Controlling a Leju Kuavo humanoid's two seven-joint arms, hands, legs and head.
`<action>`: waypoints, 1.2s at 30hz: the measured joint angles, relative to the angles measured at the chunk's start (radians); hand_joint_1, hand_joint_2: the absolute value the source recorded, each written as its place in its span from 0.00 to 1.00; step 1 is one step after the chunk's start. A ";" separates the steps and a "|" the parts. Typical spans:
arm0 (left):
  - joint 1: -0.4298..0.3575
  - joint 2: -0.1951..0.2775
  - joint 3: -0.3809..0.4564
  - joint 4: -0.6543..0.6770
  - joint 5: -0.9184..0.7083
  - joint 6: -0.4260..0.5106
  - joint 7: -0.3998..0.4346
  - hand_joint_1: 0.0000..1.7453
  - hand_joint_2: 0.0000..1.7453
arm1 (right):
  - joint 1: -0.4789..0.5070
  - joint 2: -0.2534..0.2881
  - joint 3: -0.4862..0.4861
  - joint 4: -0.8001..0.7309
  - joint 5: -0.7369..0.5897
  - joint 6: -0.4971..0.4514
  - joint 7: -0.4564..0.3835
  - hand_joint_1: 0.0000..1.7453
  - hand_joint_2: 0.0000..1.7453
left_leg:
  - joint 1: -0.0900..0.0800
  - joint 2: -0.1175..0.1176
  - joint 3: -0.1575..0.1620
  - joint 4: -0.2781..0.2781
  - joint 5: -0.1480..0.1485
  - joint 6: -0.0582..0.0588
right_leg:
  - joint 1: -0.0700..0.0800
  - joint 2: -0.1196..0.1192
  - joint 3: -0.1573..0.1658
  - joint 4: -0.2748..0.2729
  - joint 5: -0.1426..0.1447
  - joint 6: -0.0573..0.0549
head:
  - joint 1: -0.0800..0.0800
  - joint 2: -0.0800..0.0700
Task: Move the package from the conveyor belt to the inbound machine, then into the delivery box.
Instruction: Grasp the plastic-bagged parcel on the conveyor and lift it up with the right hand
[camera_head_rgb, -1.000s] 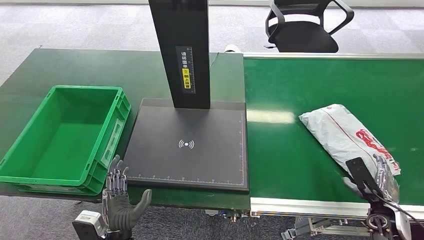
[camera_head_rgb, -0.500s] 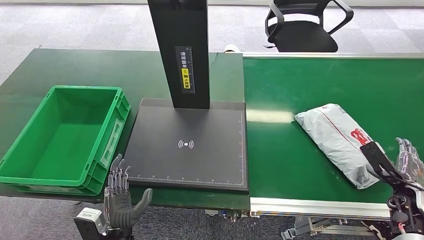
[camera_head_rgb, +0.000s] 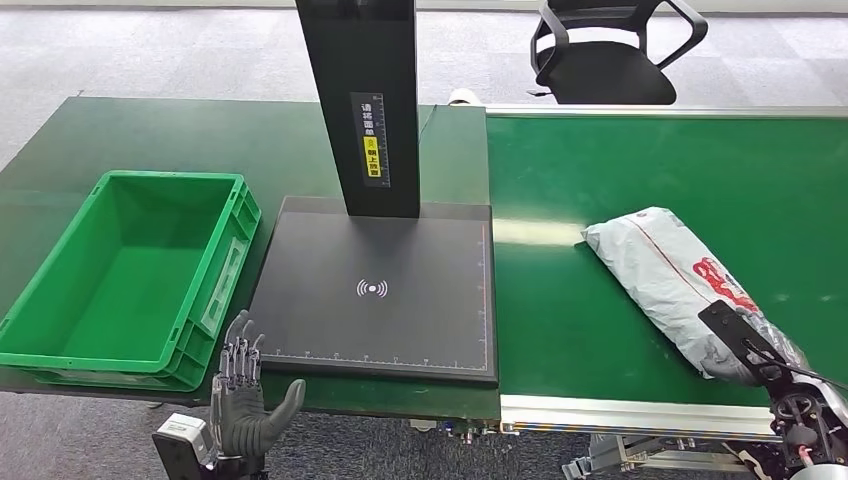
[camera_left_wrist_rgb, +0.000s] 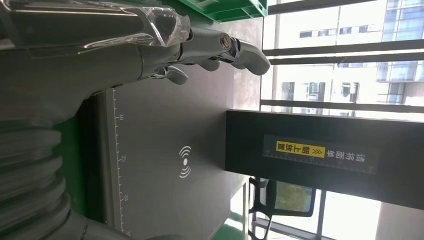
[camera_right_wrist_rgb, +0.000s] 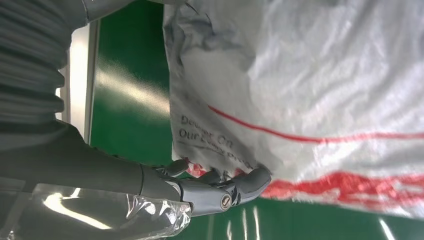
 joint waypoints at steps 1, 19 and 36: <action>-0.001 0.000 0.001 0.002 -0.001 -0.001 0.000 0.00 1.00 | 0.001 -0.001 0.000 0.005 0.001 0.018 0.011 0.00 1.00 | 0.000 0.000 0.000 0.000 0.000 0.000 | 0.000 0.000 0.000 0.000 0.000 0.000 | 0.000 0.000; -0.033 0.001 0.011 0.033 0.012 0.014 0.002 0.00 1.00 | 0.029 -0.010 0.040 0.036 0.034 0.036 0.077 1.00 1.00 | 0.000 0.000 0.002 0.000 0.000 0.000 | 0.000 0.000 0.003 0.000 0.000 0.000 | 0.000 0.000; -0.008 -0.003 0.011 0.015 0.012 0.023 0.003 0.00 1.00 | -0.016 0.076 0.021 0.009 -0.088 -0.442 -0.168 1.00 1.00 | 0.000 0.000 0.002 0.000 0.000 0.000 | 0.000 0.000 0.003 0.000 0.000 0.000 | 0.000 0.000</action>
